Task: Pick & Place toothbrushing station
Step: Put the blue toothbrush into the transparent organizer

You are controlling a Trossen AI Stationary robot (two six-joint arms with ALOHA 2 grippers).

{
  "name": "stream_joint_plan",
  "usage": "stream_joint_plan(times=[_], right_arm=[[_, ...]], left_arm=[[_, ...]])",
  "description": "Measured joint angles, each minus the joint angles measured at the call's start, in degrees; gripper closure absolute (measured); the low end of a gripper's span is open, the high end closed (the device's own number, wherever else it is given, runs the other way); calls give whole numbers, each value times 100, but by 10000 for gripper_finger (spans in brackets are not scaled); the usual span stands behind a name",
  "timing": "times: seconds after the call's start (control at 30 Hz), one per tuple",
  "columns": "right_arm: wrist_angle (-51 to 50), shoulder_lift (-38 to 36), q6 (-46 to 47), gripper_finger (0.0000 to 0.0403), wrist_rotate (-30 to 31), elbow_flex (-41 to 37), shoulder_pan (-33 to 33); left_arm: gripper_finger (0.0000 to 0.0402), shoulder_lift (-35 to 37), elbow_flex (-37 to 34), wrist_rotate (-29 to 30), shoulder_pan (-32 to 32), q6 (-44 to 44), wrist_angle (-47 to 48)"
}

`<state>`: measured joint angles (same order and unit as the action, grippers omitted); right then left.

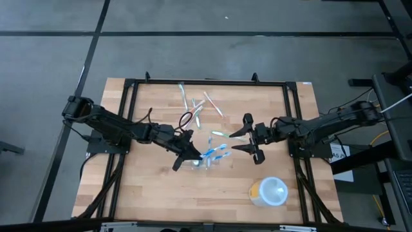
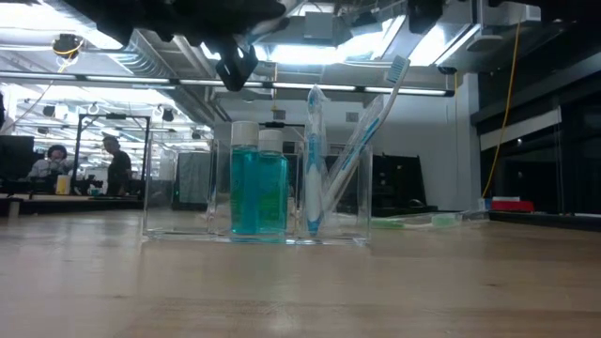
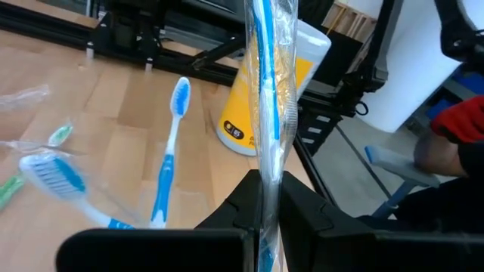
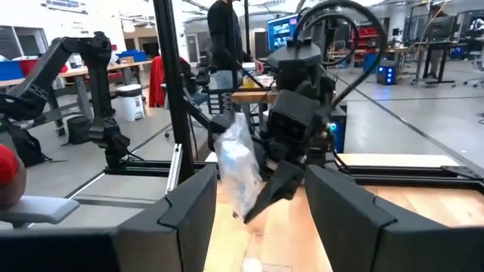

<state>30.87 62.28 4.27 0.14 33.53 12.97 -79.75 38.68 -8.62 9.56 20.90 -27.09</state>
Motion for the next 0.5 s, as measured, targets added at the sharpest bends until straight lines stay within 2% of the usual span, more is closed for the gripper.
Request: stream_joint_plan(times=[0.27,0.5], right_arm=[[-84,654,-40,197,43,454,0],[-173,783,-68,204,-215,663,2]], left_arm=[[383,0,0,4,0,-4,28],[383,2,0,113,0,-4,296]])
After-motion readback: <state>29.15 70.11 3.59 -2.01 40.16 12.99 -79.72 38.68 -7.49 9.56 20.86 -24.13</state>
